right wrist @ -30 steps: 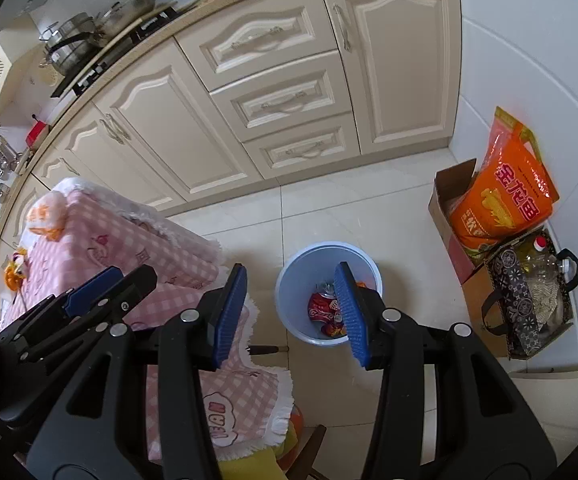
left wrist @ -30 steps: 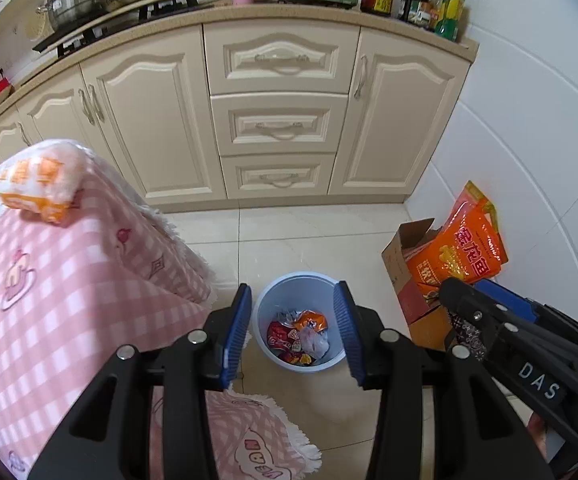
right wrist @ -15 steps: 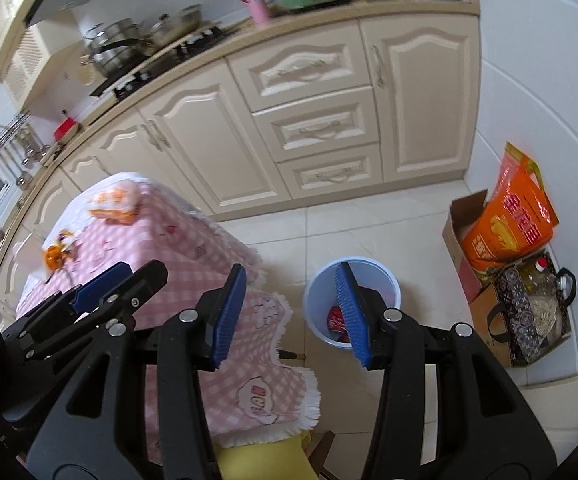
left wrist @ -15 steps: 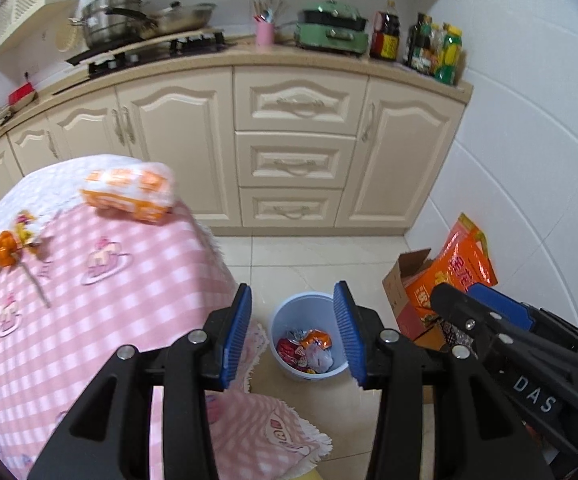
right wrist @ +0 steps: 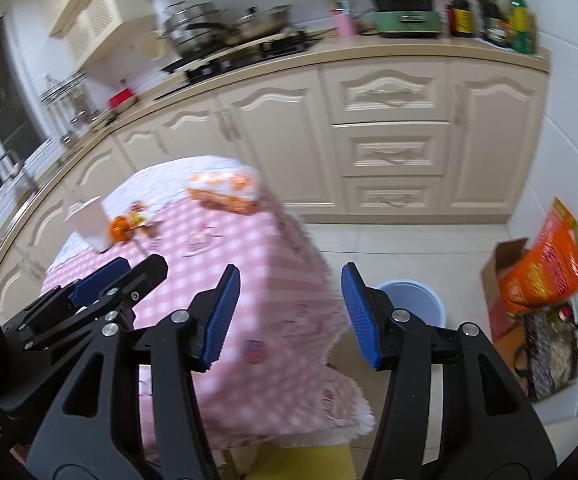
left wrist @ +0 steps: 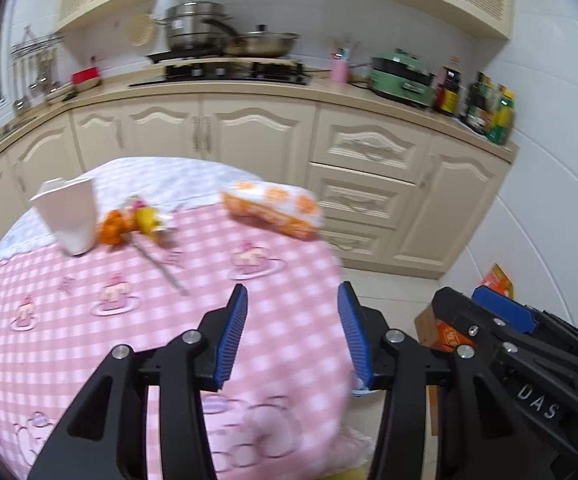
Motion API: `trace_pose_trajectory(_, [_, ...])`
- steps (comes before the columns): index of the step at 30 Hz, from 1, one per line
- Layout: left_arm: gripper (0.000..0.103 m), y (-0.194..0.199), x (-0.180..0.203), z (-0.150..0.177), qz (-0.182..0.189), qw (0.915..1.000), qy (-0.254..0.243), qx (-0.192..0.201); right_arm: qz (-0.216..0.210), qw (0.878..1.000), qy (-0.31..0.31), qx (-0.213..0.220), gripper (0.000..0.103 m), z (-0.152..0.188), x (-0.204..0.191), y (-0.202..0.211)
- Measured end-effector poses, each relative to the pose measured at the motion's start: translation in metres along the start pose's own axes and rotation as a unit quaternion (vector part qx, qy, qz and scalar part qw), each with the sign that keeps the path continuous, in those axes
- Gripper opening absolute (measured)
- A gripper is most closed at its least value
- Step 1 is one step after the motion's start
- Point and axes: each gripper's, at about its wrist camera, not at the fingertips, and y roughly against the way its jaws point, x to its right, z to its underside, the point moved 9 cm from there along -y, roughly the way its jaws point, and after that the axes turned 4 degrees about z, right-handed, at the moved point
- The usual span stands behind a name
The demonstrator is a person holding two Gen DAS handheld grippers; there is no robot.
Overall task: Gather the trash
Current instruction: 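Move both tools back over the table toward the candy items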
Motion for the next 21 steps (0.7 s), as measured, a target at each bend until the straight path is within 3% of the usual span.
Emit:
trace_pose_trajectory(11, [0.046,0.009,-0.118,-0.016,-0.069,0.9953,0.068,0.004,-0.052,0.995,0.074,-0.036,0.053,-0.014,-0.099,-0.052])
trace_pose_trajectory(21, [0.046,-0.006,-0.195,-0.021,-0.111,0.9872,0.113,-0.019,-0.076,0.985,0.135,-0.072,0.055,-0.028,-0.166,-0.113])
